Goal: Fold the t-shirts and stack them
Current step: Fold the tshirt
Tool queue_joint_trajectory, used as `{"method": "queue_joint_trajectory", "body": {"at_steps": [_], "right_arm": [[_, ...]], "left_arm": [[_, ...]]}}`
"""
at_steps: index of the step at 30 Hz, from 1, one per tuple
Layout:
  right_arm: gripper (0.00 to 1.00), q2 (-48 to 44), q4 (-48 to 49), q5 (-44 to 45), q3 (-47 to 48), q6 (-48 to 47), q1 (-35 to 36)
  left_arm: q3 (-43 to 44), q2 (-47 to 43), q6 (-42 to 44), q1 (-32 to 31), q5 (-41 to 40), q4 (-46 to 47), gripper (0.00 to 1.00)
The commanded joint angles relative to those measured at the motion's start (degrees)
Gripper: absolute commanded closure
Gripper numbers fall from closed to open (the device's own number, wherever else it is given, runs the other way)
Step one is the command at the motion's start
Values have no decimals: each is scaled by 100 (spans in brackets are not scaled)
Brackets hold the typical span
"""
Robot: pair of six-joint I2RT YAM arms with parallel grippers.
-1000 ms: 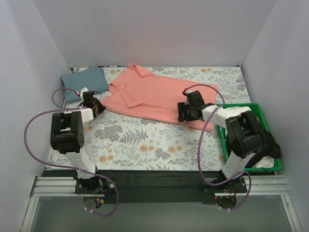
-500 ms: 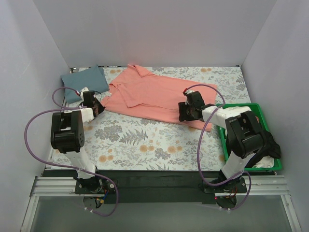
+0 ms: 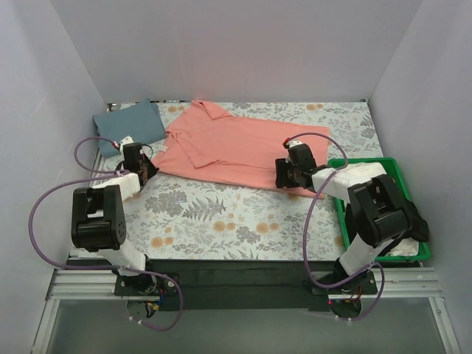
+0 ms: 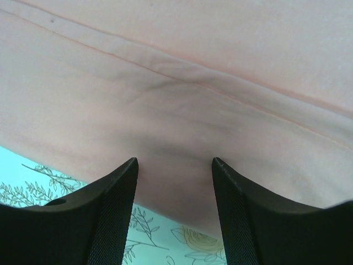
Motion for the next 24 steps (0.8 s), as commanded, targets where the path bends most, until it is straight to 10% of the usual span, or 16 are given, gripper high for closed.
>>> {"method": "queue_joint_trajectory", "body": {"at_steps": [1,24], "right_arm": [[37,9,-1030,39,-517,20,-83],[37,-1960,-1794,-902,-1783,582,155]], "left_arm": [[-196,-432,35,54,-173,-233,100],[-1734,-2585,-704,63,-1097,-989,94]]}}
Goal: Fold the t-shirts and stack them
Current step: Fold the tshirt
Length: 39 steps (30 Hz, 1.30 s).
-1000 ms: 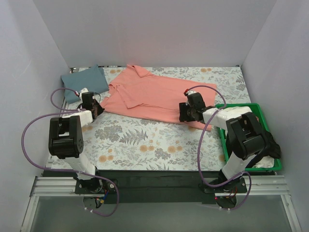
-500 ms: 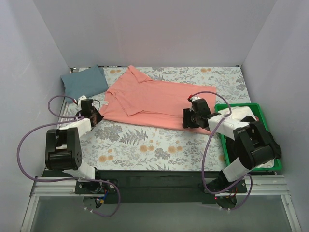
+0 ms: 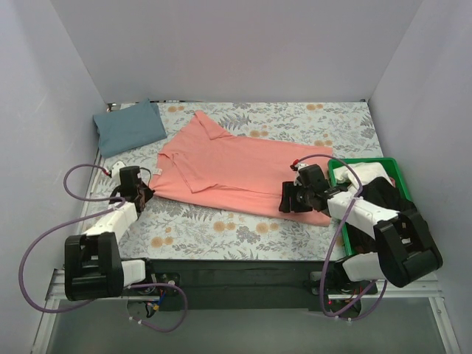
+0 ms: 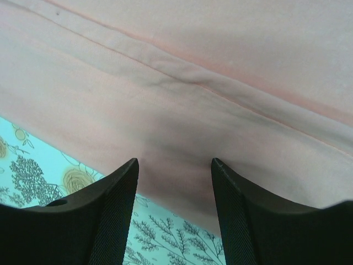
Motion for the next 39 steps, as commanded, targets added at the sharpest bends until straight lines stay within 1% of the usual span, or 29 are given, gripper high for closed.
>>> {"method": "queue_joint_trajectory", "body": {"at_steps": [1,2,4,5,6,7,9,12,13,15,16,18,19,22,23,27,29,32,34,39], "right_arm": [[37,-170,-1104,16,-192,58,45],[37,-223,-1139,-1,-157,40,63],[36,-346,-1201,-19,19,-65,72],[36,-469,-1253,-10,81,-92,89],[35,-539,-1271,42,159,-118,89],[35,-610,-1289,77,282,-127,107],[34,-803,-1298,165,406,-180,98],[33,-944,-1210,341,564,-241,116],[33,-971,-1166,376,582,-250,107],[32,-936,-1078,420,617,-285,116],[32,-892,-1026,429,635,-294,107],[32,-752,-973,377,679,-303,107],[32,-655,-920,350,687,-311,107],[32,-514,-849,262,670,-303,107],[32,-488,-797,253,661,-294,116],[32,-417,-735,192,609,-294,107],[32,-391,-718,192,600,-294,107],[32,-364,-682,183,565,-294,107],[32,-338,-673,174,565,-294,116],[32,-276,-630,122,564,-294,107]], "left_arm": [[-200,-609,-81,45,-441,-34,87],[-209,-742,-37,45,-467,-25,69],[-218,-970,24,-33,-616,-25,46],[-218,-1241,42,-60,-669,-25,35],[-218,-1348,51,-86,-748,-25,32],[-218,-1471,51,-130,-853,-17,31],[-209,-1726,51,-174,-889,44,31],[-192,-1798,60,-429,-792,168,32],[-166,-1754,60,-812,-801,212,32],[-96,-1561,-28,-1192,-941,264,32],[-8,-1282,-72,-1577,-951,265,33],[80,-973,-274,-1904,-767,361,34],[124,-649,-352,-2176,-688,388,37],[177,-234,-564,-2607,-678,598,42],[212,-7,-616,-2679,-643,634,46],[326,434,-714,-2960,-406,941,50],[431,627,-740,-3005,-371,933,53],[502,707,-714,-3040,-292,994,54],[538,769,-687,-3057,-239,1012,58],[590,848,-687,-3075,-151,880,59]]}}
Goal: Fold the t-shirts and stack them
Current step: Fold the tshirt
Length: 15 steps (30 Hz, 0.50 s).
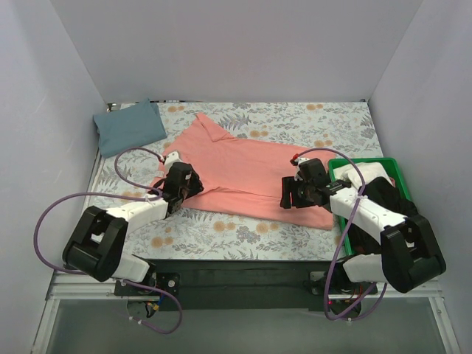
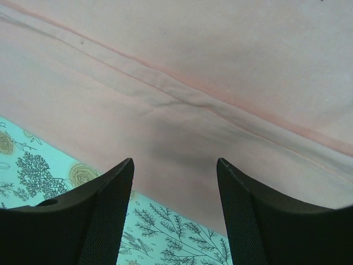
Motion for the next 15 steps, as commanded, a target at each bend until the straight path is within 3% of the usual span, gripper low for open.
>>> {"method": "queue_joint_trajectory", "body": {"at_steps": [1,15], "right_arm": [[32,34,181,-88,66,-73,33],[32,43,243,-202,5,-56,24]], "left_arm": [[155,6,-7,-35,65,-42,59],[182,41,-60,-281,-339,-623,61]]}}
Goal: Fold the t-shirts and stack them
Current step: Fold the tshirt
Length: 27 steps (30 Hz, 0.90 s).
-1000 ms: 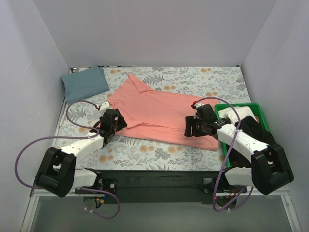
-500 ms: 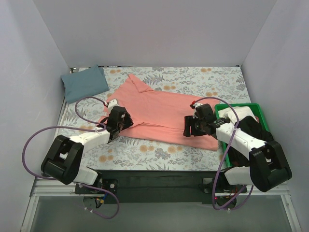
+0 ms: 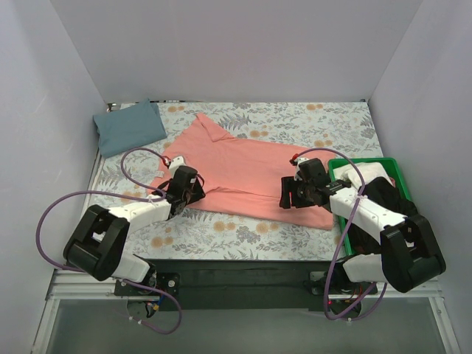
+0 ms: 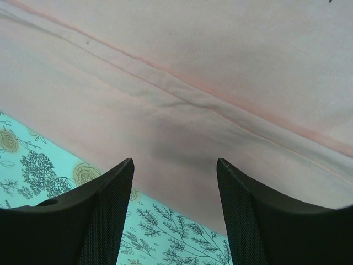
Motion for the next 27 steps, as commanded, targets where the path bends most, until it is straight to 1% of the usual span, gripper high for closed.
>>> {"method": "queue_joint_trajectory", "body": {"at_steps": [1,2,3,6,7,9,16,17,18,25,27], "right_arm": [[32,10,212,-115,7,-58,24],[32,10,212,-115,7,-49,24],[32,1,212,-115,-2,-58,24],[32,-16,212,-89,-19,-58,24],[32,-8,204,-89,-20,-58,24],[32,-8,212,-89,-20,-58,24],[32,-52,212,-36,-37,-49,24],[32,-60,221,-19,-37,-40,24],[32,-60,212,-10,-28,-32,33],[31,-69,212,-10,15,-32,24],[32,-52,212,-1,24,-49,24]], "left_arm": [[171,-4,-60,-29,-190,-122,61],[162,13,-69,-21,-199,-113,61],[171,40,-78,-21,-199,-113,65],[197,84,-78,-38,-164,-105,70],[197,127,-78,-38,-173,-96,75],[224,180,-52,-38,-190,-78,76],[311,373,-8,-47,-146,1,90],[329,409,1,-47,-146,-8,96],[329,426,19,-47,-146,-8,100],[715,558,264,-47,-102,-8,100],[925,680,423,-47,-76,194,100]]}}
